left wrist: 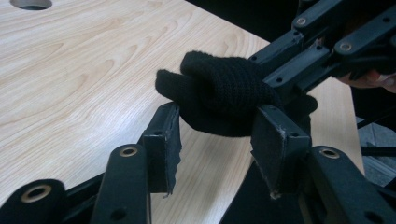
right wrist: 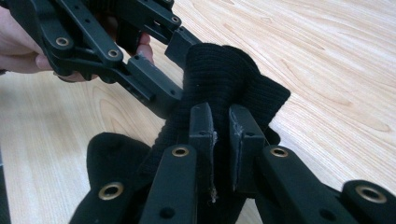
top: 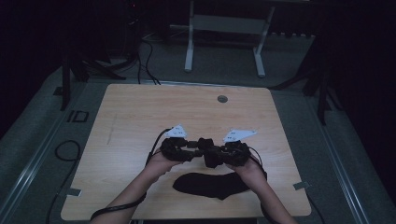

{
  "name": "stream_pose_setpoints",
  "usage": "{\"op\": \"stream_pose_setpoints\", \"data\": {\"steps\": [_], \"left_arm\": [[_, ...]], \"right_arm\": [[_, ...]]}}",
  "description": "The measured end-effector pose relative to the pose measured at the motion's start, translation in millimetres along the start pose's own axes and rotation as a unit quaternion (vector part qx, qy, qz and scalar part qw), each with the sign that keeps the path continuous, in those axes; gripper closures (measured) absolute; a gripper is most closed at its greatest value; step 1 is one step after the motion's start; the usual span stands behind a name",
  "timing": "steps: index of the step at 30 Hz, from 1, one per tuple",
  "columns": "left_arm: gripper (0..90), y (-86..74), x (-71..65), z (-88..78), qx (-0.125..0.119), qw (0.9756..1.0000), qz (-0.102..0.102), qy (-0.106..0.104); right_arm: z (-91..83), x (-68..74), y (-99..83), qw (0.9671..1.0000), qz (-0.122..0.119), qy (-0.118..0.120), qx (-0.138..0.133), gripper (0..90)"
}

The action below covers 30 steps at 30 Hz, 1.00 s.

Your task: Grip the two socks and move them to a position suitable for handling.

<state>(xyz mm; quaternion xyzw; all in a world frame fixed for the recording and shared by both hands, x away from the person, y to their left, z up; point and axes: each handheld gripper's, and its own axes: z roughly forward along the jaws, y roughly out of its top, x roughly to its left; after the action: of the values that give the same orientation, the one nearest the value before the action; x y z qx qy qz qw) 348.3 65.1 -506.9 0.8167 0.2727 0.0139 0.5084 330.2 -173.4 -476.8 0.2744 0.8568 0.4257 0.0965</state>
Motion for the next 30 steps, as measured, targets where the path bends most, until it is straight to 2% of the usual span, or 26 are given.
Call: {"op": "stream_pose_setpoints", "data": {"steps": [1, 3, 4, 5, 6, 9, 12, 14, 15, 18, 26, 28, 30], "left_arm": [[57.3, 0.2, 0.0, 0.7, 0.001, 1.0000, -0.003, -0.001], [67.1, 0.3, -0.3, 1.3, 0.004, 1.0000, -0.002, 0.000], [67.1, 0.4, -0.9, 2.0, 0.008, 1.0000, 0.000, 0.002], [70.9, 0.1, -2.5, 3.4, 0.015, 0.9998, 0.000, 0.013], [79.1, -0.2, -3.1, 3.8, 0.016, 0.9997, 0.003, 0.016], [85.8, -1.1, -4.4, 2.5, 0.022, 0.9993, 0.008, 0.028], [87.7, -0.8, -3.5, -0.6, 0.033, 0.9989, 0.005, 0.034], [88.1, -0.3, -5.1, -1.7, 0.034, 0.9988, 0.010, 0.034], [88.4, 0.3, -6.5, -2.0, 0.037, 0.9984, 0.014, 0.041], [88.6, 2.4, -10.5, -3.0, 0.042, 0.9972, 0.028, 0.056], [89.3, 6.8, -17.7, -10.9, 0.042, 0.9963, 0.039, 0.064], [89.4, 8.7, -19.6, -12.4, 0.048, 0.9949, 0.048, 0.075], [89.5, 9.6, -19.8, -13.4, 0.047, 0.9949, 0.048, 0.075]], "right_arm": [[-0.2, -0.2, 0.2, 1.0000, 0.000, 0.000, 0.000, 81.3], [-0.9, -1.0, 0.0, 1.0000, 0.003, 0.001, -0.003, 81.2], [-0.9, -1.0, 0.0, 1.0000, 0.003, 0.001, -0.003, 81.2], [-1.2, -1.4, -0.1, 1.0000, 0.002, 0.000, -0.004, 81.2], [-2.0, -1.8, -0.5, 1.0000, 0.005, 0.000, -0.007, 81.3], [-3.2, -3.7, -1.5, 0.9999, 0.006, -0.006, -0.008, 81.2], [-6.2, -8.6, -3.2, 0.9998, 0.016, -0.006, -0.013, 81.2], [-7.8, -11.4, -4.1, 0.9996, 0.022, -0.002, -0.016, 81.2], [-8.5, -11.9, -4.3, 0.9995, 0.025, -0.003, -0.018, 81.2], [-9.5, -11.8, -4.1, 0.9996, 0.022, -0.005, -0.019, 81.1], [-17.2, -15.8, -3.4, 0.9986, 0.033, 0.005, -0.041, 81.0], [-19.1, -16.5, -2.8, 0.9983, 0.035, 0.009, -0.045, 81.0], [-19.8, -16.3, -2.4, 0.9983, 0.035, 0.009, -0.046, 81.0]]}}
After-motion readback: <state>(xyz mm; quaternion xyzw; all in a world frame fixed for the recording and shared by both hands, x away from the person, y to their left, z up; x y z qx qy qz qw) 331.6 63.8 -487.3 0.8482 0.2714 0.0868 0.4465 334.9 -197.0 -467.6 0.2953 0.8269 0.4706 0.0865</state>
